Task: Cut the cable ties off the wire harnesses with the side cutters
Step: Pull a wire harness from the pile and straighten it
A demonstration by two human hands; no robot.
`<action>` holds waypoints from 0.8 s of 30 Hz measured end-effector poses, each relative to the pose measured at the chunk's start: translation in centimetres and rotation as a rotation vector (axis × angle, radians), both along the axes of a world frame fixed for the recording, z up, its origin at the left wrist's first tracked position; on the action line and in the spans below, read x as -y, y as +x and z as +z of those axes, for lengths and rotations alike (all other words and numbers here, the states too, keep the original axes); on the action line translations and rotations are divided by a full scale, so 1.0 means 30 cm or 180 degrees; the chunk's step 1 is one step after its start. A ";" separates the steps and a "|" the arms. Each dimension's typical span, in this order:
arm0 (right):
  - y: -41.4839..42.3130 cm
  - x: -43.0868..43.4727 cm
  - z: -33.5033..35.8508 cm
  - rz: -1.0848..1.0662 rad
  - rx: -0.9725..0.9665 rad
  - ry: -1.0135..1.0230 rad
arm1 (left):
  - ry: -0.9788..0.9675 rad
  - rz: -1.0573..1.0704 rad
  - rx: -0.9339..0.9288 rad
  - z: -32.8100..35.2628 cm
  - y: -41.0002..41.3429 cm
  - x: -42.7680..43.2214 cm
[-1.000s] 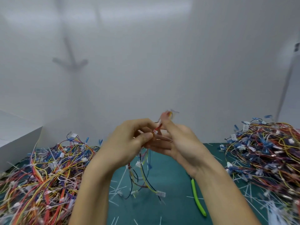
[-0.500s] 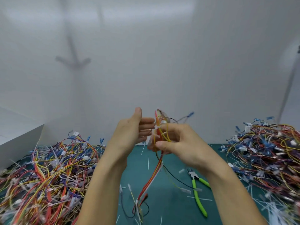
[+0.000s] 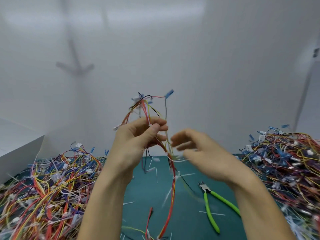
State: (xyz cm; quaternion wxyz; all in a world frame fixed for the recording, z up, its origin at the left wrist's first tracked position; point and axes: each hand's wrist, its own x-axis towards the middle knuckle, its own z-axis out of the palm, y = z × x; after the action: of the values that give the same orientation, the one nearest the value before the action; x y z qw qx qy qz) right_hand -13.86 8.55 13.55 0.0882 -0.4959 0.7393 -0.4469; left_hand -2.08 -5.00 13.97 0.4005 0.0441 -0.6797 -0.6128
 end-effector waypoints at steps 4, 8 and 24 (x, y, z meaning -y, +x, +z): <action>0.008 -0.023 0.041 -0.0462 0.0179 -0.1337 | -0.0792 0.0080 0.0266 -0.004 0.001 0.002; 0.036 -0.014 0.044 -0.0306 0.0264 -0.1755 | -0.1428 0.0104 0.0786 -0.002 -0.007 -0.013; 0.032 0.003 0.039 -0.0972 0.0118 -0.2168 | -0.2777 0.0874 0.1838 -0.038 -0.035 -0.066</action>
State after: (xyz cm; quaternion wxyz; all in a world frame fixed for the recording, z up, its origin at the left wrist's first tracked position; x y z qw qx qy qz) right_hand -12.90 8.47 14.72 -0.1361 -0.3727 0.6120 -0.6842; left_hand -3.12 -3.03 12.84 0.2550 0.1287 -0.9415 -0.1786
